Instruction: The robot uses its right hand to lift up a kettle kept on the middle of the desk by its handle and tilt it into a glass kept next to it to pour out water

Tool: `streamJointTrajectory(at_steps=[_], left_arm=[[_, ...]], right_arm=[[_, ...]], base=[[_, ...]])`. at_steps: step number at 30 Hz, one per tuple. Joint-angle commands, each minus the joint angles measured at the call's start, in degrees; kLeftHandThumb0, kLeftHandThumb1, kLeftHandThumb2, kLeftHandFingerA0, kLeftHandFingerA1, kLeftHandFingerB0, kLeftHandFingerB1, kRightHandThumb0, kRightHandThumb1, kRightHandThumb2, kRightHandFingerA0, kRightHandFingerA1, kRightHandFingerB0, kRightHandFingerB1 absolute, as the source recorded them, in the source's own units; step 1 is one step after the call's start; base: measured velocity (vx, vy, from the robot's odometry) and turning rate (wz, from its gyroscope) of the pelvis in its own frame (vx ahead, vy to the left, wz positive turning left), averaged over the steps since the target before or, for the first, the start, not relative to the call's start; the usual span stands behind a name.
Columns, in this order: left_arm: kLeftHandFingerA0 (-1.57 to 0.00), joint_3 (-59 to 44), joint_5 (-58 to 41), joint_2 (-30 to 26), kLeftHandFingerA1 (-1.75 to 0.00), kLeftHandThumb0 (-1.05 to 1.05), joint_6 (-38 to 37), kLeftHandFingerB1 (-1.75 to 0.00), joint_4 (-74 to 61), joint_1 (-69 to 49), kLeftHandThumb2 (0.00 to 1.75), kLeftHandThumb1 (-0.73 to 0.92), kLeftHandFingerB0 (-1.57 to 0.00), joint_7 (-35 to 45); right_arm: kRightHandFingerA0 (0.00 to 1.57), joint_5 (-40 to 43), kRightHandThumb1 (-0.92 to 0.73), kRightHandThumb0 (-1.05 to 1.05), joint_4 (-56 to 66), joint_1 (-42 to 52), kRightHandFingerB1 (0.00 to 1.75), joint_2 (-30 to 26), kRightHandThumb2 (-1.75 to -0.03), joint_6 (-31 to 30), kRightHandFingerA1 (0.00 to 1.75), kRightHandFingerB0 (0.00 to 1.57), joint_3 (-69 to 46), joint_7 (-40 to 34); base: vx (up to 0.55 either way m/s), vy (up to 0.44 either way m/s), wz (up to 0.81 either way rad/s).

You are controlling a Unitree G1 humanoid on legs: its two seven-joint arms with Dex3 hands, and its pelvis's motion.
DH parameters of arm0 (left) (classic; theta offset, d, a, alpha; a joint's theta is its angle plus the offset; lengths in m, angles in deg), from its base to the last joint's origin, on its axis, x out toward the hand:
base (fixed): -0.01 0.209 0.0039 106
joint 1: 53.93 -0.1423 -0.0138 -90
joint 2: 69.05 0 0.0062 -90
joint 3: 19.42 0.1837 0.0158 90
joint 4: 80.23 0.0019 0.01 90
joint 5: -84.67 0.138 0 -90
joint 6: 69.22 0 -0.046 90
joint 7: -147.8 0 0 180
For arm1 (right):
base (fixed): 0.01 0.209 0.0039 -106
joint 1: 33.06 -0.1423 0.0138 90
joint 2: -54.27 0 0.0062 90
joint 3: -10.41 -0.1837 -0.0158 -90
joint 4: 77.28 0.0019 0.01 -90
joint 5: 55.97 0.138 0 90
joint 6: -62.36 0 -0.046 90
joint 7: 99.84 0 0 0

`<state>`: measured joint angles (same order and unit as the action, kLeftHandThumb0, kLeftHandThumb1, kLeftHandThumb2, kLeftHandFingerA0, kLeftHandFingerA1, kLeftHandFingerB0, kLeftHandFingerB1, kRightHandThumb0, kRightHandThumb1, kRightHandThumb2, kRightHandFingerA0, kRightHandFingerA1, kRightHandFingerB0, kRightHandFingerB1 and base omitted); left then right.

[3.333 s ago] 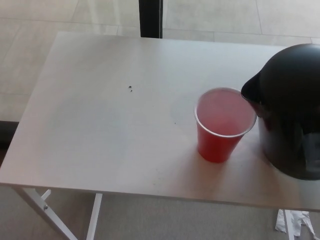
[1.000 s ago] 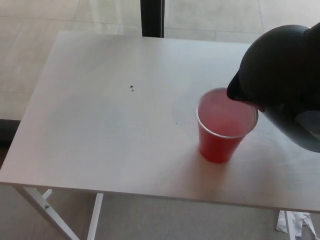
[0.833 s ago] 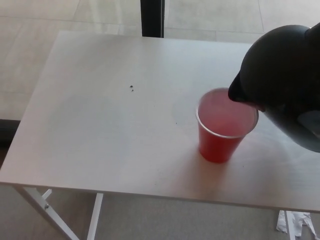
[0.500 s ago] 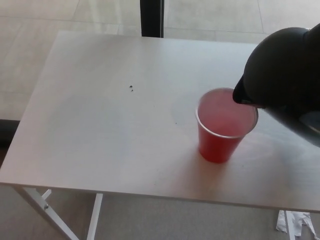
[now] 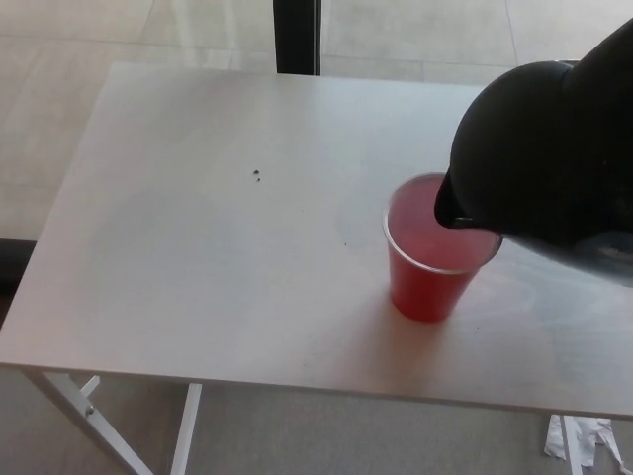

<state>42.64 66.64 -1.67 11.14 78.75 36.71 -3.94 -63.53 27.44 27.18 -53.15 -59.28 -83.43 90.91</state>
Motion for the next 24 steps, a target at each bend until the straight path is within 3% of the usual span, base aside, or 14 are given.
streamJointTrajectory(at_steps=[1, 8, 9, 10, 11, 12, 13, 14, 17, 18, 19, 21, 22, 24], left_arm=[[-0.44, -0.2, 0.6, -1.3, -0.51, -0.84, -1.0, -0.39, 0.1, 0.1, 0.71, 0.92, -0.29, -0.5], [-0.42, -0.2, 0.4, -1.5, -0.49, -0.84, 0.0, -0.37, 0.0, 0.7, 0.7, 0.92, -0.28, -0.4], [-0.42, -0.3, 0.4, -1.4, -0.49, -0.84, -0.3, -0.37, -0.1, 0.6, 0.7, 0.92, -0.29, -0.3], [-0.42, -0.2, 0.4, -1.4, -0.49, -0.84, -0.4, -0.38, -0.1, 0.6, 0.71, 0.92, -0.28, -0.2], [-0.41, -0.1, 0.6, -1.4, -0.49, -0.84, -0.9, -0.38, -0.1, 0.5, 0.72, 0.92, -0.28, -0.2], [-0.41, -0.1, 0.6, -1.4, -0.49, -0.84, -0.9, -0.38, -0.1, 0.6, 0.72, 0.92, -0.28, -0.2], [-0.41, 0.1, 0.8, -1.4, -0.48, -0.84, -0.9, -0.38, -0.1, 0.6, 0.72, 0.92, -0.28, -0.4], [-0.41, 0.1, 0.8, -1.5, -0.49, -0.83, -0.5, -0.38, -0.2, 0.7, 0.73, 0.92, -0.28, -0.4], [-0.42, -0.2, 0.4, -1.5, -0.49, -0.83, -0.3, -0.38, -0.3, 0.8, 0.72, 0.92, -0.28, -0.2], [-0.43, -0.2, 0.4, -1.5, -0.5, -0.84, -0.4, -0.38, -0.2, 0.9, 0.71, 0.92, -0.28, -0.2], [-0.42, -0.2, 0.4, -1.5, -0.5, -0.84, -0.2, -0.38, -0.4, 0.9, 0.71, 0.92, -0.28, -0.2], [-0.43, -0.2, 0.4, -1.5, -0.49, -0.84, -0.1, -0.38, -0.4, 0.9, 0.71, 0.92, -0.29, -0.4], [-0.41, -0.2, 0.5, -1.5, -0.49, -0.84, -0.3, -0.38, -0.4, 0.9, 0.72, 0.92, -0.28, -0.4], [-0.41, -0.1, 0.5, -1.6, -0.49, -0.84, -0.4, -0.38, -0.5, 0.8, 0.73, 0.92, -0.27, -0.1]], right_arm=[[1.23, -3.3, -0.39, -0.27, 0.7, -0.5, 1.25, -2.5, -1.22, 2.1, 1.43, 1.0, 1.8, 1.1], [1.2, -5.2, -0.4, -0.25, 0.8, 0.2, 1.21, -4.2, -1.23, 4.7, 1.41, 0.96, 3.0, 1.4], [0.9, -5.6, -0.31, -0.18, 0.6, 0.2, 1.47, -4.1, -1.39, 5.3, 1.75, 0.81, 3.2, 1.2], [0.89, -5.9, -0.33, -0.18, 0.9, -0.2, 1.46, -4.1, -1.36, 4.4, 1.75, 0.81, 3.8, 1.5], [1.19, -6.3, -0.42, -0.25, 1.1, -0.7, 1.2, -4.0, -1.21, 3.4, 1.4, 0.95, 4.4, 1.8], [1.19, -6.4, -0.42, -0.25, 1.2, -0.7, 1.2, -3.9, -1.21, 3.4, 1.4, 0.95, 4.4, 1.8], [0.9, -6.3, -0.4, -0.2, 1.0, -0.8, 1.37, -3.8, -1.23, 4.0, 1.75, 0.83, 4.4, 1.9], [0.91, -6.4, -0.43, -0.17, 0.6, -1.0, 1.19, -3.6, -1.19, 5.0, 1.73, 0.89, 4.7, 1.9], [0.91, -6.7, -0.5, -0.17, -0.2, -1.5, 1.13, -3.1, -1.05, 6.4, 1.69, 0.9, 5.2, 2.0], [0.91, -7.1, -0.51, -0.18, 0.7, -2.4, 1.43, -3.0, -1.08, 4.8, 1.72, 0.78, 6.1, 2.7], [1.22, -7.4, -0.47, -0.23, 1.4, -3.1, 1.23, -2.3, -1.16, 3.4, 1.39, 0.97, 6.6, 2.6], [1.22, -7.8, -0.47, -0.23, 1.6, -3.6, 1.24, -1.8, -1.17, 3.1, 1.4, 0.96, 7.1, 2.3], [0.94, -8.0, -0.41, -0.16, 1.5, -3.9, 1.53, -1.6, -1.32, 3.4, 1.75, 0.8, 7.4, 2.4], [0.91, -8.1, -0.44, -0.15, 1.4, -4.7, 1.53, -1.5, -1.27, 3.2, 1.75, 0.78, 8.0, 3.1]], base=[[0.0, 0.0, 0.0], [0.0, 0.0, 0.0], [0.0, 0.0, 0.0], [0.0, 0.0, 0.0], [0.0, 0.0, 0.0], [0.0, 0.0, 0.0], [0.0, 0.0, 0.0], [0.0, 0.0, 0.0], [0.0, 0.0, 0.0], [0.0, 0.0, 0.0], [0.0, 0.0, 0.0], [0.0, 0.0, 0.0], [0.0, 0.0, 0.0], [0.0, 0.0, 0.0]])
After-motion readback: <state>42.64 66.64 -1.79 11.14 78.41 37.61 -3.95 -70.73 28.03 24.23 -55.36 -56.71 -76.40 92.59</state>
